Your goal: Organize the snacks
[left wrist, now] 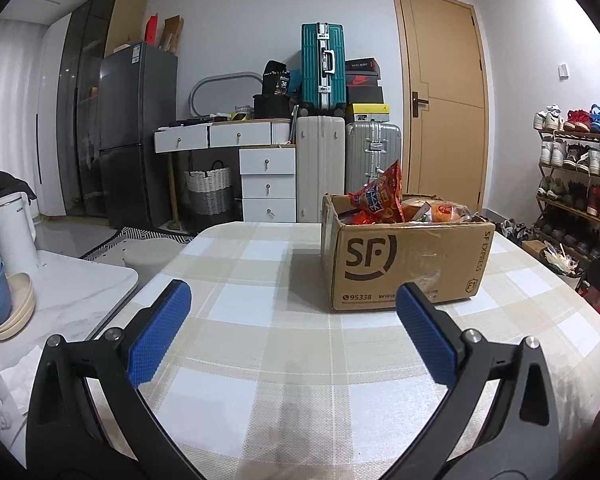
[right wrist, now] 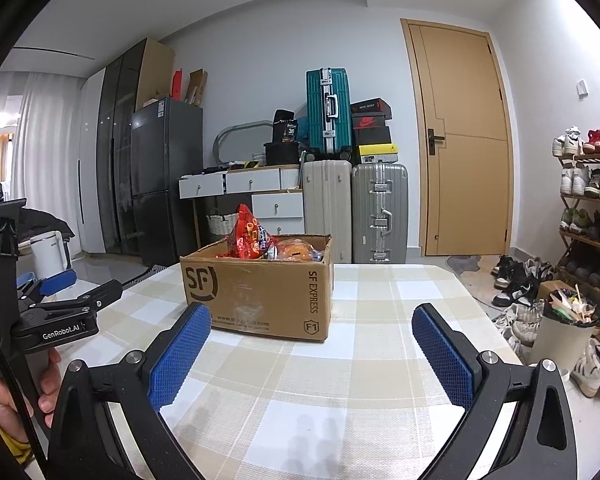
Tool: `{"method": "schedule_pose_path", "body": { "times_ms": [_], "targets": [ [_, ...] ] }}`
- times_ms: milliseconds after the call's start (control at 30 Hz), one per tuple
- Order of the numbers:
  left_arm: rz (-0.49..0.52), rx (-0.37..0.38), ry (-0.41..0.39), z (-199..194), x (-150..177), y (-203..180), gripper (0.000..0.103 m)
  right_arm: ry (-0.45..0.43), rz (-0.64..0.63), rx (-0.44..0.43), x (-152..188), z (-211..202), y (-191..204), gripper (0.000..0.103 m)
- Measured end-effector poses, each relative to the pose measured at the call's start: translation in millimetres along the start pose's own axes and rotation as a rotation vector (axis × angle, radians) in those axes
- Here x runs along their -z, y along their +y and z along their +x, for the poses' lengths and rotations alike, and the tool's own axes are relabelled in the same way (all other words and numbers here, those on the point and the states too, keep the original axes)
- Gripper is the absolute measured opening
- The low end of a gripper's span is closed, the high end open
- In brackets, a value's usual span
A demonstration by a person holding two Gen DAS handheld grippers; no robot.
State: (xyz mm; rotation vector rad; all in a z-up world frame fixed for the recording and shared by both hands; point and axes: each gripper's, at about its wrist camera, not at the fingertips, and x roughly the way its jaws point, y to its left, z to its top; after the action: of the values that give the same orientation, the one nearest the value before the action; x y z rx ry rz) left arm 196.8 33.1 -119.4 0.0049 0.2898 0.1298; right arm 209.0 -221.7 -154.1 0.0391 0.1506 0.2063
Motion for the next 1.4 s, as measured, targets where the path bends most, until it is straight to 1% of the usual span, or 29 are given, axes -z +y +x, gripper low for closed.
{"method": "schedule_pose_path", "body": {
  "times_ms": [100, 200, 400, 1400],
  "targets": [
    [0.022, 0.004, 0.006, 0.4, -1.0, -4.6, 0.102, -0.008, -0.004, 0.0, -0.6, -0.9, 2.2, 0.102],
    [0.042, 0.02, -0.012, 1.3, 0.7, -10.0, 0.102, -0.008, -0.008, 0.006, -0.7, -2.0, 4.4, 0.102],
    [0.013, 0.021, -0.004, 5.0, 2.7, -5.5, 0.102, -0.004, -0.006, 0.01, 0.0, -1.2, 5.6, 0.102],
    [0.012, 0.015, -0.004, 8.7, 7.1, -7.8, 0.102, 0.008, -0.004, 0.013, 2.1, 0.3, 9.1, 0.102]
  ]
}}
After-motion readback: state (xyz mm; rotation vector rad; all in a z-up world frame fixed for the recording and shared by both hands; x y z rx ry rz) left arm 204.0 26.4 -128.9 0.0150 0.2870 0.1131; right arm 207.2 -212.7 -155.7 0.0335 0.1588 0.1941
